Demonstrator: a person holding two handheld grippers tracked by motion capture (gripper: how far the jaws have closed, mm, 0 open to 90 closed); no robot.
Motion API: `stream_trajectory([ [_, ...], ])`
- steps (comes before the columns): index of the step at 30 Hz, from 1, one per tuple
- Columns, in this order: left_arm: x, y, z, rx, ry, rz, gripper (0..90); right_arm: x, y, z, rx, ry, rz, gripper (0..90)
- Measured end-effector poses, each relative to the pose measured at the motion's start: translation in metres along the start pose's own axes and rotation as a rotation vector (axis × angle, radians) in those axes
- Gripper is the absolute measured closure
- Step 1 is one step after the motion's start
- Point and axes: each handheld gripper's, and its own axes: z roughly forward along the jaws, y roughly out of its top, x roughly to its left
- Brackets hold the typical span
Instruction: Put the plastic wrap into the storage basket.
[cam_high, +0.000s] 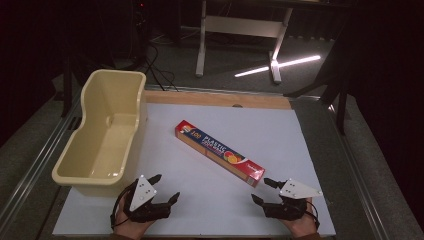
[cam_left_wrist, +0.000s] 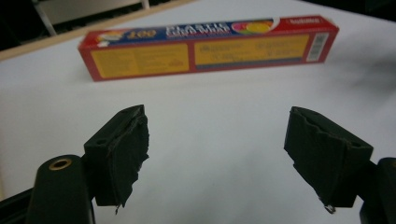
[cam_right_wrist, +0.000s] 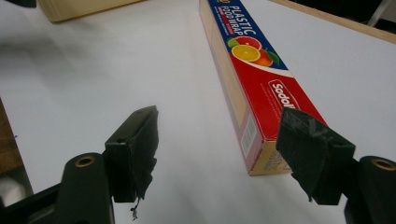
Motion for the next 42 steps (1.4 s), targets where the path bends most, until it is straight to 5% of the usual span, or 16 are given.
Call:
stream_trajectory([
  [21, 0.006, -0.001, 0.0, -0.008, 0.044, -0.031, 21.0, 0.002, 0.01, 0.013, 0.009, 0.018, 0.015, 32.3],
  [26, 0.007, -0.001, -0.002, -0.024, 0.045, -0.037, 21.0, 0.001, 0.023, 0.014, 0.001, 0.033, 0.004, 33.0],
  [30, 0.008, -0.001, -0.003, -0.025, 0.049, -0.042, 20.9, 0.004, 0.046, 0.026, 0.006, 0.048, -0.049, 33.1],
  [42, 0.009, -0.001, -0.004, -0.027, 0.057, -0.045, 20.5, 0.002, 0.086, 0.058, 0.021, 0.053, -0.089, 34.4],
])
